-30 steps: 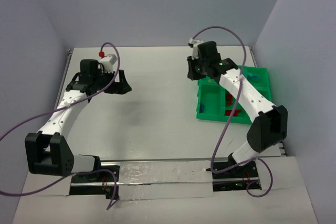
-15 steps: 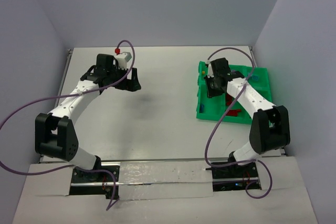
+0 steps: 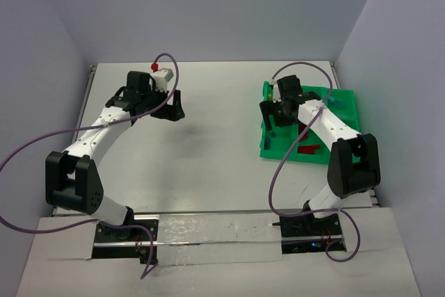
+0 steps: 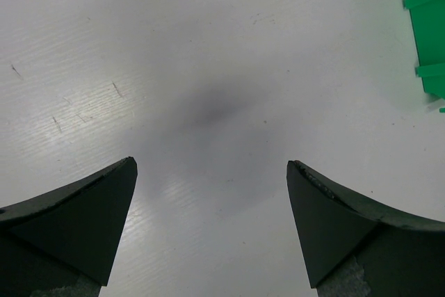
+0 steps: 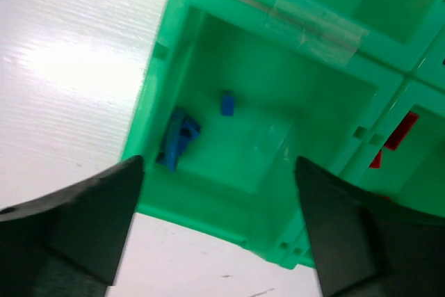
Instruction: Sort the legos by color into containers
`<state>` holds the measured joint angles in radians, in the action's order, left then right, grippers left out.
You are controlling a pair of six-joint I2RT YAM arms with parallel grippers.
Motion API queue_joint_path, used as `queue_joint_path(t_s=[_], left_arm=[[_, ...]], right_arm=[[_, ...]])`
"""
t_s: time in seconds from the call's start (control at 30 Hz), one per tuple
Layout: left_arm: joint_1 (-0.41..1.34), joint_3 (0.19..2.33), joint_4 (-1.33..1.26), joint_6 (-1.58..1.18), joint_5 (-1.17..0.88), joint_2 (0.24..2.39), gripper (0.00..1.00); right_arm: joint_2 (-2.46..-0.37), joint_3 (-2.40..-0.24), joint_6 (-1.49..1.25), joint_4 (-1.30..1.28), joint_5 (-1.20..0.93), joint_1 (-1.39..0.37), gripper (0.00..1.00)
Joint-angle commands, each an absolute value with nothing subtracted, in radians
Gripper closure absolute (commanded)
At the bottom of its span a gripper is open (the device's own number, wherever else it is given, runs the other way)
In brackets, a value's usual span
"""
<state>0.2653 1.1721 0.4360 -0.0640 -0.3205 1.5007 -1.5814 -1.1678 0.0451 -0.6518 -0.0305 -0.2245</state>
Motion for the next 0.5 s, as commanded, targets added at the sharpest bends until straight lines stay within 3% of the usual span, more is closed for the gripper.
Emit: queue_joint_path(t_s=[0.0, 0.47], left_arm=[[0.261, 1.187, 0.418, -0.040, -0.300, 1.431, 0.01], [0.242, 1.094, 0.376, -0.043, -0.045, 1.174, 0.01]], right_arm=[[-1.481, -1.251, 0.048, -0.659, -0.065, -0.220, 0.00], [-1.055, -1.008, -0.032, -0.338, -0.052, -0.207, 0.00]])
